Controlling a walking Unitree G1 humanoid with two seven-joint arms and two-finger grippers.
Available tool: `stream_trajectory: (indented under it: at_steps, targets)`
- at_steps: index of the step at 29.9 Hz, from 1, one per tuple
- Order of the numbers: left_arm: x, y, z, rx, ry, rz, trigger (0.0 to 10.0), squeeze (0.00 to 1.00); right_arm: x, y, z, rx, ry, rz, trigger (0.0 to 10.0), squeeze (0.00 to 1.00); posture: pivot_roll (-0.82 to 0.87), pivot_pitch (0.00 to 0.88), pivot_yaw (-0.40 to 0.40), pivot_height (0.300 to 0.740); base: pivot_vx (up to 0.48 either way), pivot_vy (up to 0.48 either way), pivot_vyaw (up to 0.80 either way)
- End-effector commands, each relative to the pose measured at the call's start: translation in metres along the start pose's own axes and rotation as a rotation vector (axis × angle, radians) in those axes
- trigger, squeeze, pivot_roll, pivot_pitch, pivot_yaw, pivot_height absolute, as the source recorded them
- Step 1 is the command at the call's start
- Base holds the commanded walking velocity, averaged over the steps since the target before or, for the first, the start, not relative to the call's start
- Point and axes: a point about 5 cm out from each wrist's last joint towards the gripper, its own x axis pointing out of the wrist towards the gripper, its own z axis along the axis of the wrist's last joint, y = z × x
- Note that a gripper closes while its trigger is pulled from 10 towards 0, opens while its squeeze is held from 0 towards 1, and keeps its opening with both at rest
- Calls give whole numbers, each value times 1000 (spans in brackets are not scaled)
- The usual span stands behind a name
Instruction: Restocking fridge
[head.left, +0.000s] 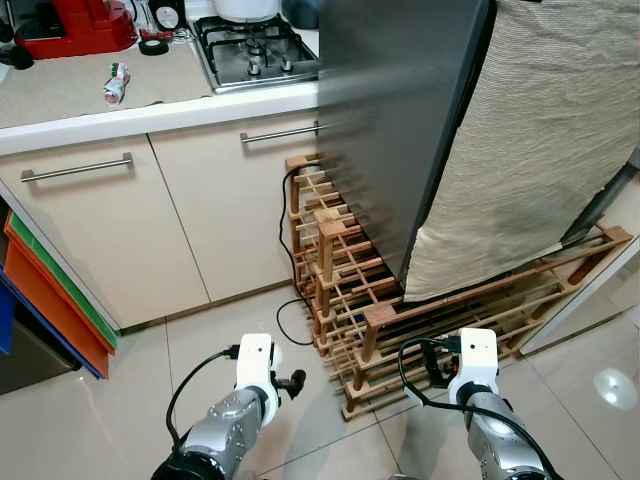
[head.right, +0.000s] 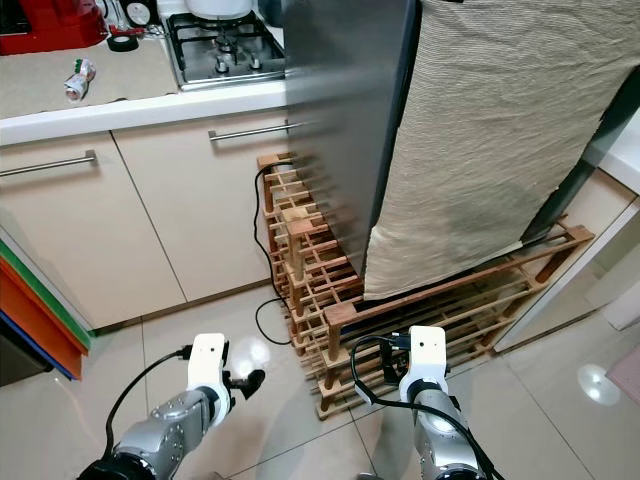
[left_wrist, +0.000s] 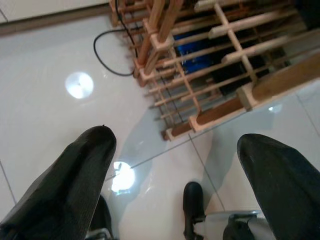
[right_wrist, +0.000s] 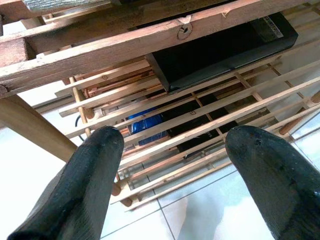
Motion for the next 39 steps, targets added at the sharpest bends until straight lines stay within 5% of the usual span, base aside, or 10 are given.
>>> stream_trajectory:
  at_steps: [1,39]
  targets:
    - [-13,-5,143,190,-522,-90,10000,0,2,-1,4,-11,-10,1,10000,0,-45,0,0,732,0,0,0]
    - [-13,-5,143,190,-522,-90,10000,0,2,-1,4,-11,-10,1,10000,0,-45,0,0,732,0,0,0]
